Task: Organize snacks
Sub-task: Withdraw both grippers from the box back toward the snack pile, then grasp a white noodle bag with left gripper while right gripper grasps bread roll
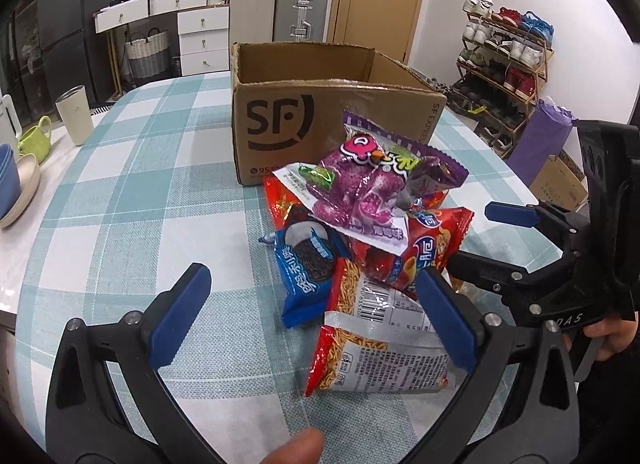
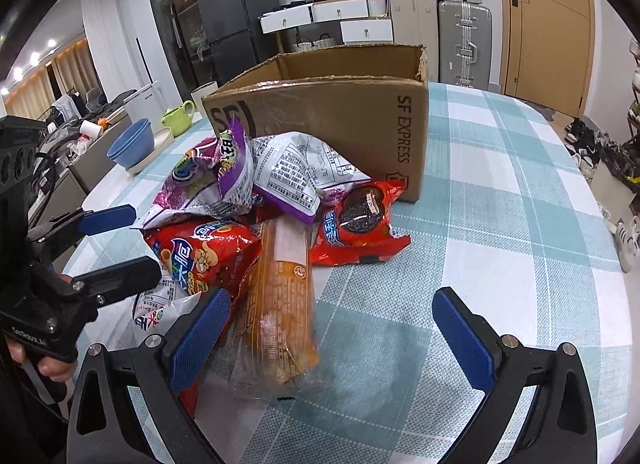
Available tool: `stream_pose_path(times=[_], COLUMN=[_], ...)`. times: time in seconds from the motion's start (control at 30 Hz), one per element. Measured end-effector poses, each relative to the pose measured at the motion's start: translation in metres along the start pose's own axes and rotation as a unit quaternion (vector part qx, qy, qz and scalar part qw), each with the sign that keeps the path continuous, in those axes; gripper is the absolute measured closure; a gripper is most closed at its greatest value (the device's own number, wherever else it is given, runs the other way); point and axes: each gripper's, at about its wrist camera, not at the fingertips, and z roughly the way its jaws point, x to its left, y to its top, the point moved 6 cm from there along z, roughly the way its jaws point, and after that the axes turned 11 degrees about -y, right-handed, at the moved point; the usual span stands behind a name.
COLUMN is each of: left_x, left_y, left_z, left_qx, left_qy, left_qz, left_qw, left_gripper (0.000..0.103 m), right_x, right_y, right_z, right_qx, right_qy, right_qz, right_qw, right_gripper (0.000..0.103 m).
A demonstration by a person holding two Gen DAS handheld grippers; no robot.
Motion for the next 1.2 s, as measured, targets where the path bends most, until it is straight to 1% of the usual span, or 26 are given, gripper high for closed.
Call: stream_pose_path(times=[0.17, 0.37, 0.5, 0.63, 0.73, 0.8, 0.93, 1.0, 1.03, 1.07, 1.1, 1.17, 1.2], left_x=[0.004, 0.010, 0.010, 0.008, 0.007, 0.008, 0.010, 0.011, 0.011, 0.010, 0.009, 0.009, 0.009], left_y=[-0.004, -0.006, -0.008, -0.013, -0.015, -0.016, -0.019, -0.020, -0.021, -0.022, -0.022, -0.024, -0.025], left_z=[0.010, 0.016, 0.011, 0.000, -0.003, -0.004, -0.009, -0.010, -0.011, -0.012, -0.013, -0.014, -0.014], left_qx=[0.010, 0.019, 0.024, 0.019, 0.018, 0.019, 0.017, 0.017, 0.018, 0.018, 0.017, 0.020, 0.020], left_qy=[0.000, -0.019, -0.026, -0.021, -0.024, -0.027, -0.029, -0.034, -0.036, -0.037, -0.038, -0.038, -0.037], left_qz=[-0.003, -0.021, -0.025, -0.018, -0.017, -0.021, -0.026, -0.030, -0.032, -0.032, -0.031, -0.030, -0.030], left_qw=[0.9999, 0.9994, 0.9991, 0.9994, 0.9994, 0.9992, 0.9991, 0.9988, 0.9987, 0.9987, 0.9986, 0.9986, 0.9987], left_gripper=[0.001, 0.001, 0.001, 0.001, 0.001, 0.001, 0.001, 0.001, 0.001, 0.001, 0.001, 0.001, 0.001], right_x=[-0.004, 0.000, 0.008, 0.016, 0.019, 0.023, 0.029, 0.032, 0.033, 0.034, 0.036, 0.036, 0.035], right_y=[-0.003, -0.008, -0.010, -0.010, -0.008, -0.007, -0.006, -0.007, -0.007, -0.007, -0.007, -0.010, -0.011], right_z=[0.004, 0.008, 0.010, 0.016, 0.019, 0.020, 0.020, 0.019, 0.018, 0.017, 0.016, 0.015, 0.014], right_qx=[0.009, 0.021, 0.022, 0.026, 0.026, 0.028, 0.029, 0.030, 0.031, 0.031, 0.032, 0.028, 0.026], right_qy=[0.006, 0.020, 0.020, 0.025, 0.034, 0.038, 0.049, 0.058, 0.063, 0.072, 0.078, 0.063, 0.065], right_qz=[0.011, 0.006, -0.015, -0.026, -0.031, -0.039, -0.050, -0.053, -0.054, -0.054, -0.056, -0.064, -0.063], right_qw=[1.000, 1.000, 0.999, 0.999, 0.999, 0.998, 0.997, 0.996, 0.996, 0.995, 0.995, 0.996, 0.996], right_gripper=[0.001, 0.001, 0.001, 0.001, 0.005, 0.015, 0.023, 0.031, 0.033, 0.040, 0.052, 0.065, 0.066])
